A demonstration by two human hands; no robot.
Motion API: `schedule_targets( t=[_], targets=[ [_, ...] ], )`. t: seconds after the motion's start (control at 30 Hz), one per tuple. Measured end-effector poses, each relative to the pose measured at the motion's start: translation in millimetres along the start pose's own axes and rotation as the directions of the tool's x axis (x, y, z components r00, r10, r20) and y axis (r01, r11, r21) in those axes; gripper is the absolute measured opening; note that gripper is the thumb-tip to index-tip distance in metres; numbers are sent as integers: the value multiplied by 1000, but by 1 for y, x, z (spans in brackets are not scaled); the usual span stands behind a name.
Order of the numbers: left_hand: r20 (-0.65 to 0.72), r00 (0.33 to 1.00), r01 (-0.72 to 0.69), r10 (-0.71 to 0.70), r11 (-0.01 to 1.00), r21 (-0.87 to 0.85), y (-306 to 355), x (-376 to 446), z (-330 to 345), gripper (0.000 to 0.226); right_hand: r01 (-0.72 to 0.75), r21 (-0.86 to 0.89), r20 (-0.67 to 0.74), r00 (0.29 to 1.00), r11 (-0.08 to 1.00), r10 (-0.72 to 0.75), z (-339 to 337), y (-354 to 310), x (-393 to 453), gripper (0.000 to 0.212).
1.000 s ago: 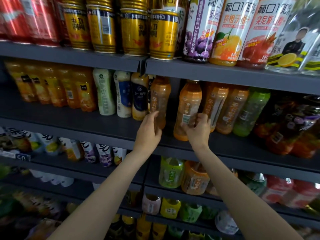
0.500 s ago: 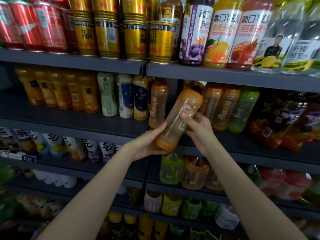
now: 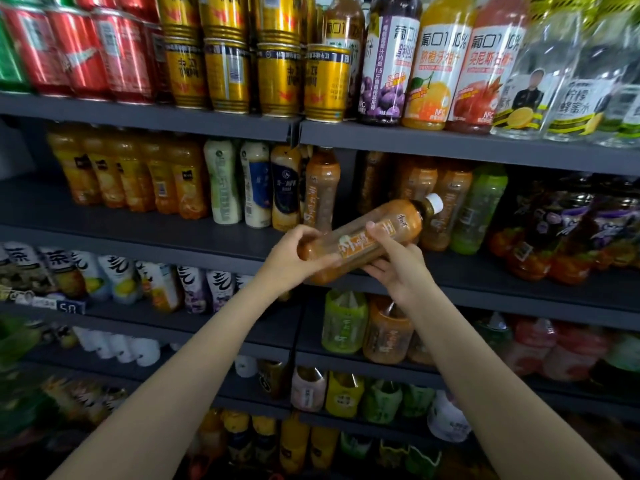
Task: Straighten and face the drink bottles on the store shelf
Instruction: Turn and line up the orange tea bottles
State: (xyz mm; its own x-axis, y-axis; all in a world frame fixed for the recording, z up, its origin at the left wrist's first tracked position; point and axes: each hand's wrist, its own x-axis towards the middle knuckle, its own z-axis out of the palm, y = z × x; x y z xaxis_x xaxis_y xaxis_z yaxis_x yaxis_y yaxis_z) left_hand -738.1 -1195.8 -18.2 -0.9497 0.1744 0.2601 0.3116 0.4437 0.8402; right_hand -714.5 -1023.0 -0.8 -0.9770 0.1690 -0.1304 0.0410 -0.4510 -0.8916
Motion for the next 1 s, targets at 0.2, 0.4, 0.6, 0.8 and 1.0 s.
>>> schedule_targets(
  t=[0.2,0.4,0.6,0.8,1.0],
  targets=[
    [395,869,492,-299,611,-620,-5,-15,-12,38,114,-3,222,969,993,-111,5,-6,-6,30],
    [59,985,171,-165,833,-526,-22,-16,-13,58,73,-110,243,969,991,-44,5,-2,-10,34],
    [24,1000,8,-2,963,-268,-25,-13,-9,67,113,-110,92,990,987,-103,4,3,-9,54],
    [181,984,27,11,978,-205,-15,1,-14,57,310,-257,289,928,915,-233,-5,-9,-11,57],
    [8,996,-93,93,996,-17,-7,4,0,62,335,-246,313,916,910,-252,-8,-11,-10,49]
  ],
)
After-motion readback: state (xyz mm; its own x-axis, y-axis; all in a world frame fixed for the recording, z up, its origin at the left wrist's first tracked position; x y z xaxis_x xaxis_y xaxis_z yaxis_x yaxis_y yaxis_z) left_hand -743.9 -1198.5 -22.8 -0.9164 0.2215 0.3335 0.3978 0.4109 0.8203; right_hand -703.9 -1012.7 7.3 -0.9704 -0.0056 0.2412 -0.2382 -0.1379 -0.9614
